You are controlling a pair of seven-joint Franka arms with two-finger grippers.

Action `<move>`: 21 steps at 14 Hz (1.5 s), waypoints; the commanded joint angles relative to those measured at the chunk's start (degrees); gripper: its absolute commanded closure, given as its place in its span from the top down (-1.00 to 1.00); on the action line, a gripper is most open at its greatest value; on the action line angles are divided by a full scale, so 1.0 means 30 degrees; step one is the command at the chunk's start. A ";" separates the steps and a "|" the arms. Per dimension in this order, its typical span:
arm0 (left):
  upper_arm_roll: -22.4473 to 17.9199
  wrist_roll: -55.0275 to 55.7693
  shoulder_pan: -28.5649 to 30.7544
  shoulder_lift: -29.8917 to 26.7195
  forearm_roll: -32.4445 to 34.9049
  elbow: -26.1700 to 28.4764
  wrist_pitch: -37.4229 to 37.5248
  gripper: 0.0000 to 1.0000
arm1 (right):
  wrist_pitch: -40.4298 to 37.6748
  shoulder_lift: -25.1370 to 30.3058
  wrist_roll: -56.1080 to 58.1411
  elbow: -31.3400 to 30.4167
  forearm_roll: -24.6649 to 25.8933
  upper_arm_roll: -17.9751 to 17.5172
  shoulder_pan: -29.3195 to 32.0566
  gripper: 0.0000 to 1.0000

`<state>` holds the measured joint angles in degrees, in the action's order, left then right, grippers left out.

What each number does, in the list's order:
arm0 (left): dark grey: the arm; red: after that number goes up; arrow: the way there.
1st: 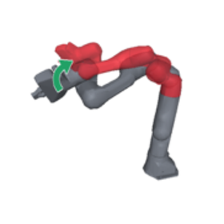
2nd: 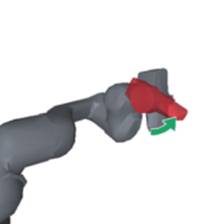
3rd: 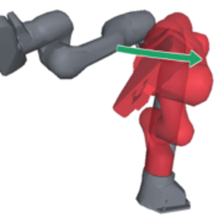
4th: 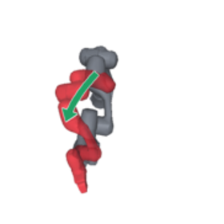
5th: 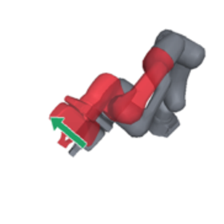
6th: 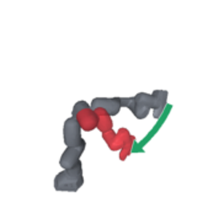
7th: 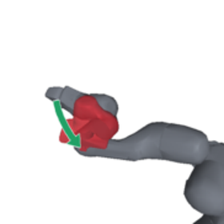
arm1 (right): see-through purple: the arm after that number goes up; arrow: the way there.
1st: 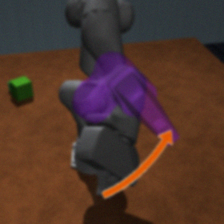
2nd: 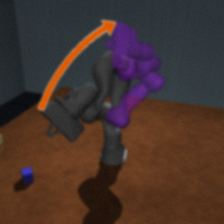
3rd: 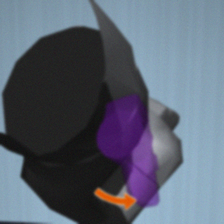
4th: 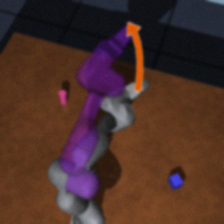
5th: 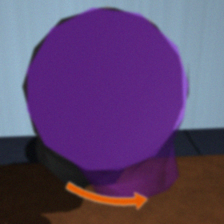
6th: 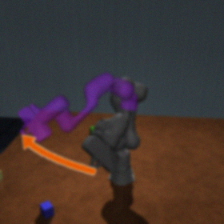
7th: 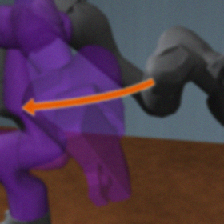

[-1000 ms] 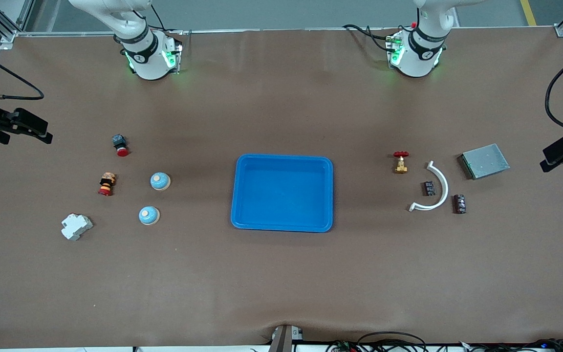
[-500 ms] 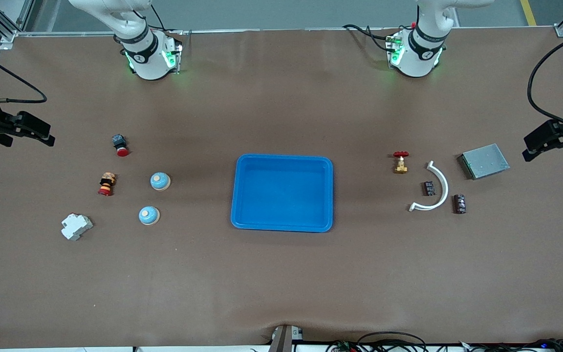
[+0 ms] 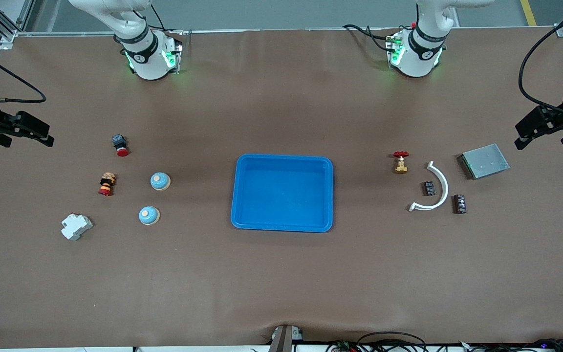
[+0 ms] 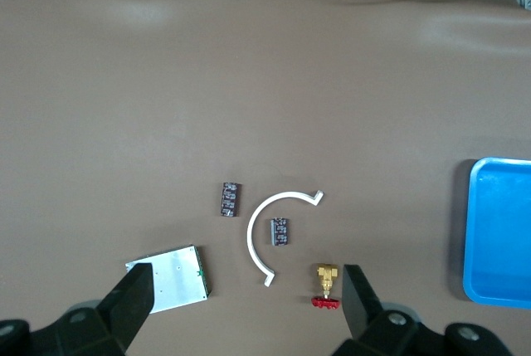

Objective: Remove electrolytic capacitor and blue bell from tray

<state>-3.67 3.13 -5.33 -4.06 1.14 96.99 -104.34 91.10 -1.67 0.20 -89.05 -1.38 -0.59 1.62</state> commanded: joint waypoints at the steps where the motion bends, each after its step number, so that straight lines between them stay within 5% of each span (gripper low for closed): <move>1: -0.0155 -0.0399 -0.0099 -0.0317 -0.0350 0.0396 0.0034 1.00 | 0.0220 0.0614 -0.0301 -0.0610 0.0255 -0.0008 -0.0042 1.00; 14: 0.0373 -0.0164 -0.0538 0.0004 -0.0203 -0.0628 0.0590 1.00 | 0.0367 0.0614 -0.0330 -0.0727 0.0255 -0.0008 -0.0071 1.00; 21: 0.0285 -0.0135 -0.0421 0.0415 -0.0378 -0.1946 0.4277 1.00 | 0.0454 0.0585 -0.0301 -0.0757 0.0255 -0.0008 -0.0071 1.00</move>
<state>-2.72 2.85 -7.12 -3.97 1.12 94.04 -95.00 91.68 -1.67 0.18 -89.49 -1.38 -0.59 1.62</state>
